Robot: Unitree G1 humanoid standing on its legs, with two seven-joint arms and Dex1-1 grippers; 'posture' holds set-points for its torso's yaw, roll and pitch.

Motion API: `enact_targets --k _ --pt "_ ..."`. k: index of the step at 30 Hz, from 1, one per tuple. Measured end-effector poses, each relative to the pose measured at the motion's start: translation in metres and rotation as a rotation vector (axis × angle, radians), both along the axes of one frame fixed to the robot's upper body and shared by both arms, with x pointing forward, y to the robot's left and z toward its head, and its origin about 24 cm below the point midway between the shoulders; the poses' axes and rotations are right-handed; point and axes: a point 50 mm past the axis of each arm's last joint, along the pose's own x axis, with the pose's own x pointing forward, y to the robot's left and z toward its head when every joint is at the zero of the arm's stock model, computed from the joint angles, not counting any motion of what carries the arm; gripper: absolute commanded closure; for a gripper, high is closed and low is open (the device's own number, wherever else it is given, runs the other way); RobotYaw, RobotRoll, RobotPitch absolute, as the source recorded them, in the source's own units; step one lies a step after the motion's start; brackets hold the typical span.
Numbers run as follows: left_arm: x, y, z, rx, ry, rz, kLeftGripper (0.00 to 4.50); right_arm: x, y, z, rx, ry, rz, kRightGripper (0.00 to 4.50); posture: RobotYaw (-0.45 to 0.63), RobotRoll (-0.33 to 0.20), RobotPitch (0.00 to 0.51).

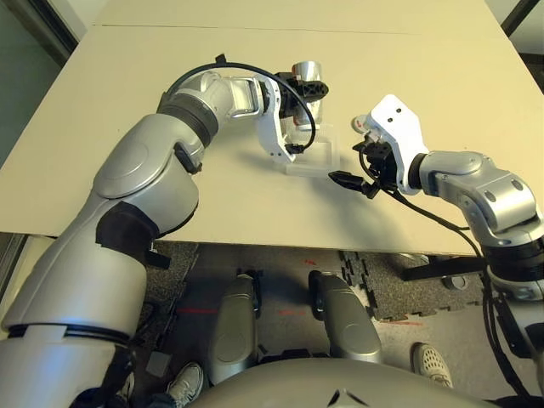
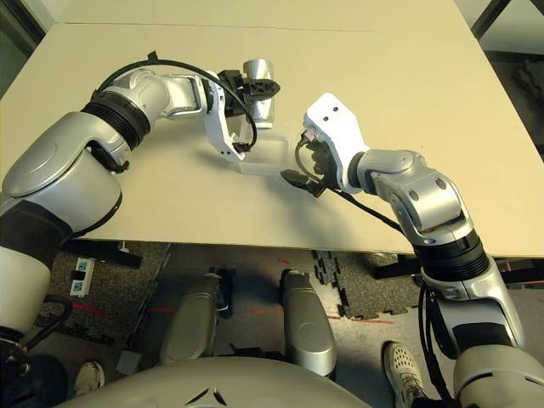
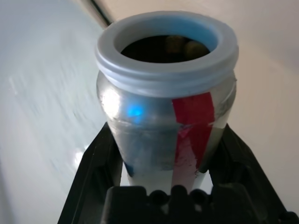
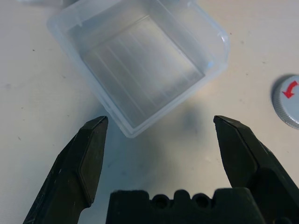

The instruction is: Pour the medicine from the bottle into the box.

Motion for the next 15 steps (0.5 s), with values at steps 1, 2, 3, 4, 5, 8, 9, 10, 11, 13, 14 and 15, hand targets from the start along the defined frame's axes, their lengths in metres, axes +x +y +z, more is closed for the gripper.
enact_targets --k 1,2,3,4,5,8,9,10,11,13,14,15 --pt "0.001 0.001 0.011 -0.136 0.064 0.038 1.78 0.0 0.0 0.0 0.0 0.0 0.001 0.0 -0.08 0.0 0.189" --pt "0.002 0.003 0.021 -0.24 0.107 0.059 1.78 0.0 0.0 0.0 -0.001 0.001 0.001 0.0 -0.08 0.0 0.188" --pt "0.003 0.006 0.032 -0.361 0.159 0.07 1.78 -0.001 0.0 0.0 -0.002 0.002 0.001 0.0 -0.08 0.0 0.188" --pt "0.003 0.008 0.04 -0.447 0.198 0.074 1.78 -0.001 -0.001 0.0 -0.004 0.002 0.0 0.0 -0.08 0.0 0.188" --pt "0.004 0.012 0.047 -0.559 0.27 0.089 1.78 -0.001 -0.001 0.0 -0.005 0.003 0.0 0.0 -0.08 0.0 0.186" --pt "0.012 0.028 0.048 -0.937 0.55 0.168 1.78 -0.003 -0.001 0.0 -0.007 0.001 0.004 0.0 -0.08 0.0 0.185" --pt "0.016 0.037 0.042 -1.061 0.656 0.21 1.78 -0.003 0.0 0.0 -0.008 0.001 0.007 0.0 -0.08 0.0 0.185" --pt "0.02 0.046 0.035 -1.183 0.75 0.251 1.78 -0.004 0.0 0.0 -0.009 0.003 0.007 0.0 -0.08 0.0 0.185" --pt "0.022 0.055 0.026 -1.292 0.834 0.29 1.78 -0.004 -0.001 -0.001 -0.01 0.007 0.005 0.0 -0.08 0.0 0.183" --pt "0.025 0.072 0.008 -1.508 0.968 0.355 1.78 -0.005 -0.002 -0.002 -0.012 0.016 0.003 0.0 -0.07 0.0 0.183" --pt "0.026 0.079 -0.001 -1.594 1.018 0.381 1.78 -0.005 -0.003 -0.003 -0.014 0.018 0.001 0.0 -0.07 0.0 0.182" --pt "0.026 0.085 -0.009 -1.68 1.068 0.406 1.78 -0.005 -0.004 -0.003 -0.018 0.019 -0.001 0.0 -0.07 0.0 0.182"
